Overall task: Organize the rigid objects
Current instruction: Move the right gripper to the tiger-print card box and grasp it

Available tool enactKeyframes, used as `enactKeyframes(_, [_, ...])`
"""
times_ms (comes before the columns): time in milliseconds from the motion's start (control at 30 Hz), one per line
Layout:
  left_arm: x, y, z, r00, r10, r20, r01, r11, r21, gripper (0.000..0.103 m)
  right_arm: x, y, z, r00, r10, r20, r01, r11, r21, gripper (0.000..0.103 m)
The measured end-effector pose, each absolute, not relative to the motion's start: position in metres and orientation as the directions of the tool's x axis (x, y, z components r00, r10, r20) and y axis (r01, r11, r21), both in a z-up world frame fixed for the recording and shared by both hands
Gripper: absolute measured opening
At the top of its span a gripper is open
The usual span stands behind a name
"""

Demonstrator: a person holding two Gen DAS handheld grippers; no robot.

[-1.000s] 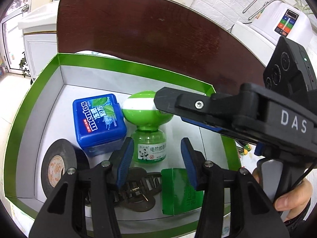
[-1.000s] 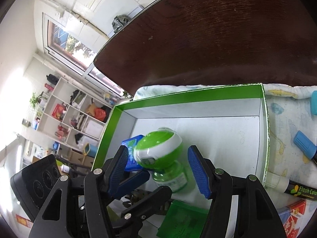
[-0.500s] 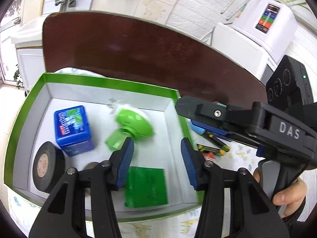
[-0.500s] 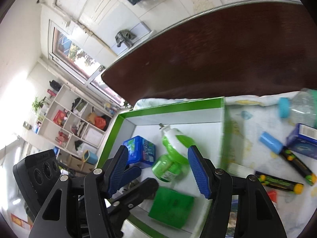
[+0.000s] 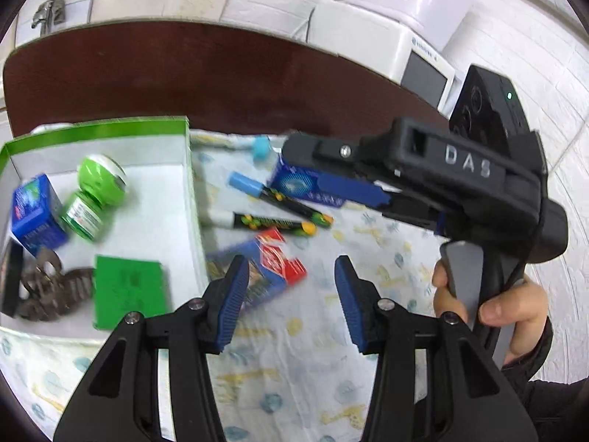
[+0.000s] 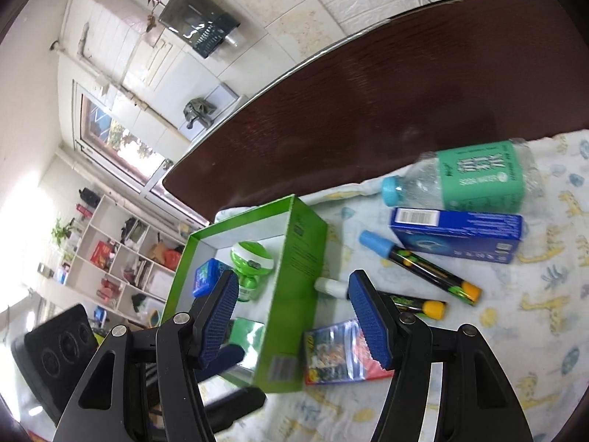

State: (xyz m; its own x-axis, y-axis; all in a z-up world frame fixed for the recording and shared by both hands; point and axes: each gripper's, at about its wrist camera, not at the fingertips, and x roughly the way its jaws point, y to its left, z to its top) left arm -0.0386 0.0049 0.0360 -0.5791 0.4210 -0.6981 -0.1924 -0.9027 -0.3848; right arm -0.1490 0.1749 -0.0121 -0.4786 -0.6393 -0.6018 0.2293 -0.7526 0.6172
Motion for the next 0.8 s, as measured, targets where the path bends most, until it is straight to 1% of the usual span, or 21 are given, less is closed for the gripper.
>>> enactKeyframes(100, [-0.048,0.018,0.02,-0.533,0.423,-0.732,-0.16,-0.901,-0.404,0.046,-0.144,0.184,-0.018,-0.478,-0.622,-0.62,0.219,-0.768,0.601,0.065])
enactKeyframes(133, [-0.035,0.021,0.011,-0.525,0.413,-0.744,-0.139,-0.904,-0.404,0.046,-0.142,0.186,-0.021,-0.475,-0.615,-0.629,0.216,-0.775,0.594,0.065])
enactKeyframes(267, [-0.041,0.019,-0.013,-0.494,0.38,-0.782,-0.049,-0.91,-0.412,0.046,-0.137,0.196,-0.04,-0.455,-0.595,-0.662,0.193,-0.792,0.58,0.065])
enactKeyframes(400, [-0.041,0.013,-0.013,-0.504,0.374,-0.779,-0.017,-0.905,-0.424,0.045,-0.134,0.202,-0.056,-0.437,-0.58,-0.688,0.174,-0.805,0.568,0.065])
enactKeyframes(433, [-0.041,0.012,-0.013,-0.507,0.369,-0.779,-0.01,-0.906,-0.423,0.042,-0.133,0.202,-0.059,-0.433,-0.576,-0.693,0.173,-0.808,0.563,0.065])
enactKeyframes(467, [-0.04,0.012,-0.012,-0.509,0.36,-0.782,-0.004,-0.91,-0.415,0.038,-0.133,0.202,-0.062,-0.43,-0.57,-0.7,0.173,-0.813,0.556,0.065])
enactKeyframes(567, [-0.041,0.011,-0.015,-0.516,0.348,-0.783,0.002,-0.913,-0.407,0.031,-0.132,0.199,-0.068,-0.421,-0.564,-0.71,0.179,-0.819,0.545,0.065])
enactKeyframes(700, [-0.04,0.004,-0.015,-0.516,0.358,-0.778,0.023,-0.902,-0.431,0.026,-0.134,0.193,-0.077,-0.396,-0.559,-0.728,0.186,-0.826,0.533,0.065])
enactKeyframes(800, [-0.042,-0.002,-0.014,-0.528,0.336,-0.78,0.052,-0.904,-0.424,0.026,-0.134,0.19,-0.085,-0.384,-0.552,-0.74,0.183,-0.831,0.525,0.065])
